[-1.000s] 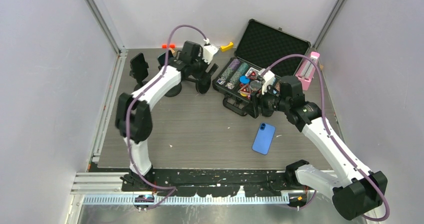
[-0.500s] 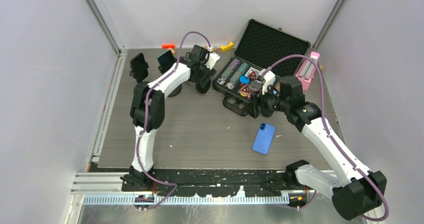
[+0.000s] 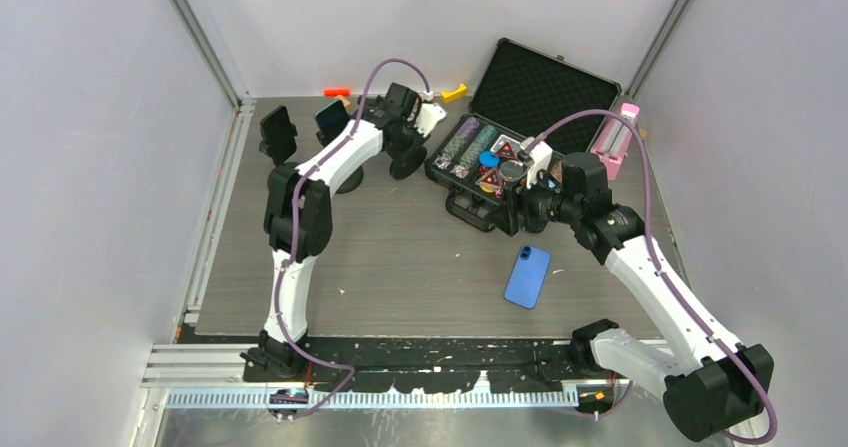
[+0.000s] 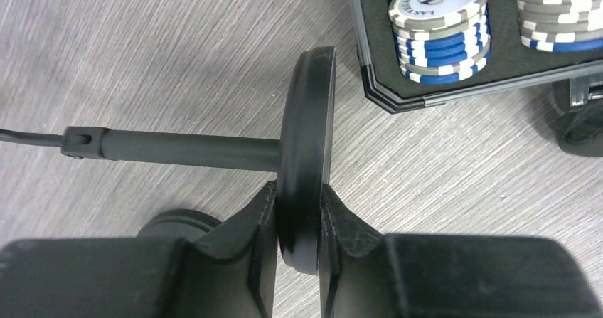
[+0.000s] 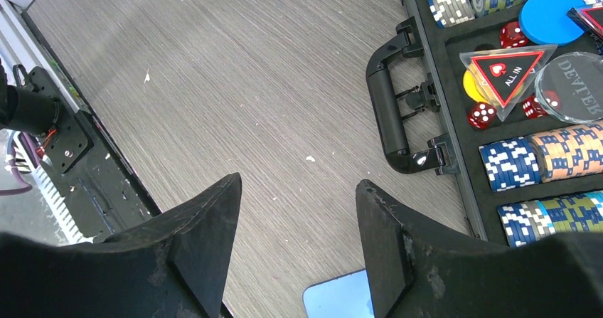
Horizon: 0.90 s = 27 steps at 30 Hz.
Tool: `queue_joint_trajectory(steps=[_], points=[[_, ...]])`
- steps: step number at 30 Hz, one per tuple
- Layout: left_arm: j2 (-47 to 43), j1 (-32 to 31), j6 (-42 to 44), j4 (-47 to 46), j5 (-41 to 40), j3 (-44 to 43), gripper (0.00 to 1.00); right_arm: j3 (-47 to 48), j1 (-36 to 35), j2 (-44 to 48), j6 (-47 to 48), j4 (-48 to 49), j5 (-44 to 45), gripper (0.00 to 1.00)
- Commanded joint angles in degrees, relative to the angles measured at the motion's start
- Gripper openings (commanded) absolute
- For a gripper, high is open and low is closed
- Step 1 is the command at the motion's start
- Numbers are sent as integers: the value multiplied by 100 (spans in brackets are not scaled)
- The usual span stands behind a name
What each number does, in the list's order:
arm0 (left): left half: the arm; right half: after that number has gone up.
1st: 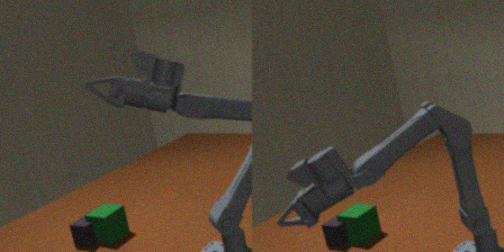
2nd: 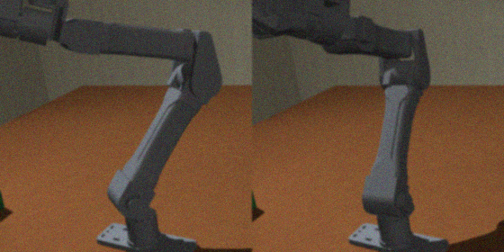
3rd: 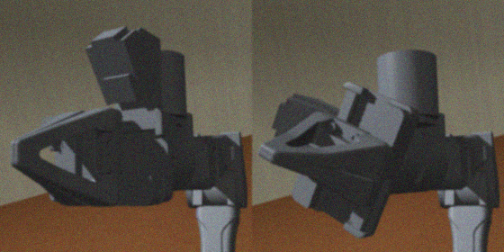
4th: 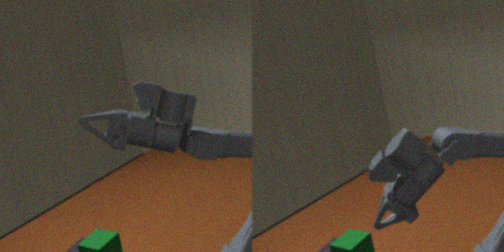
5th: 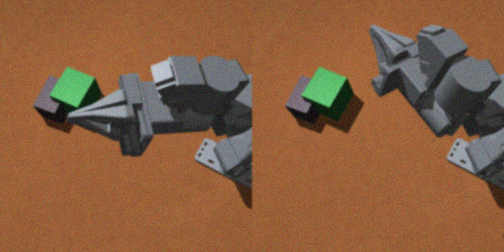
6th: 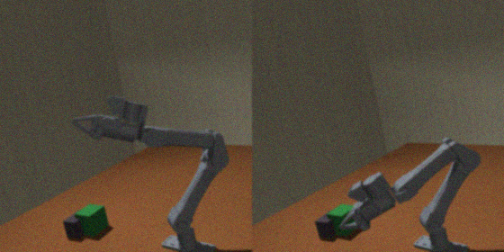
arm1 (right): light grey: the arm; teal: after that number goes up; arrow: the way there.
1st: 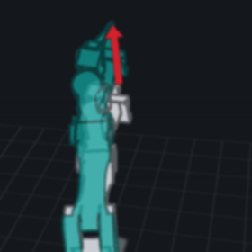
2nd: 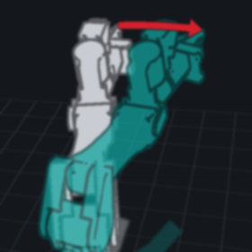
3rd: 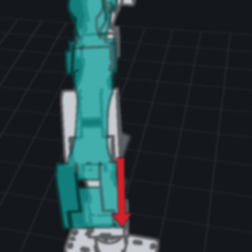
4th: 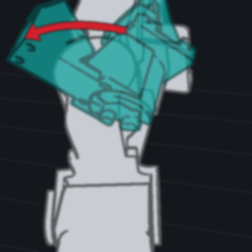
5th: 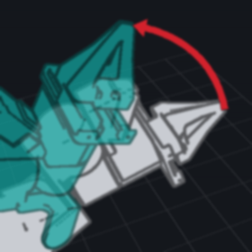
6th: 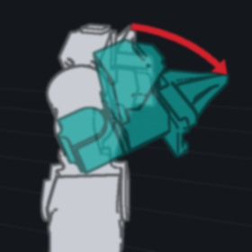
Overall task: Place the phone on the phone stand
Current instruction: Pick up the phone stand at the center of the board.
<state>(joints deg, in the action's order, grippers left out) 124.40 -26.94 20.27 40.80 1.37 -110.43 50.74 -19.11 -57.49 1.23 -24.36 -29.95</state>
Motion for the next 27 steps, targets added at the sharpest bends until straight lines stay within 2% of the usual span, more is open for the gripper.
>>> queue_joint_trajectory(steps=[1, 7, 14, 19, 22, 27], points=[[-66, -4, 639, 17, 65, -194, 17, -27, 51, 150, -83, 247, -109, 66], [-355, -20, 945, -58, 153, -231, 0, -29, 78, 143, -101, 276, -118, 66], [-1292, -141, 1862, -781, -17, 204, 0, -13, 145, 133, -117, 314, -52, 66], [-1977, -320, 2083, -1013, -25, 467, 0, -5, 198, 126, -282, 421, 21, 66], [-2700, -547, 2128, -1232, 171, 1156, 0, 48, 241, 129, -354, 465, 171, 66], [-4124, -1230, 2537, -2555, -172, 3498, 0, 405, 259, 69, -379, 340, 753, 66]])
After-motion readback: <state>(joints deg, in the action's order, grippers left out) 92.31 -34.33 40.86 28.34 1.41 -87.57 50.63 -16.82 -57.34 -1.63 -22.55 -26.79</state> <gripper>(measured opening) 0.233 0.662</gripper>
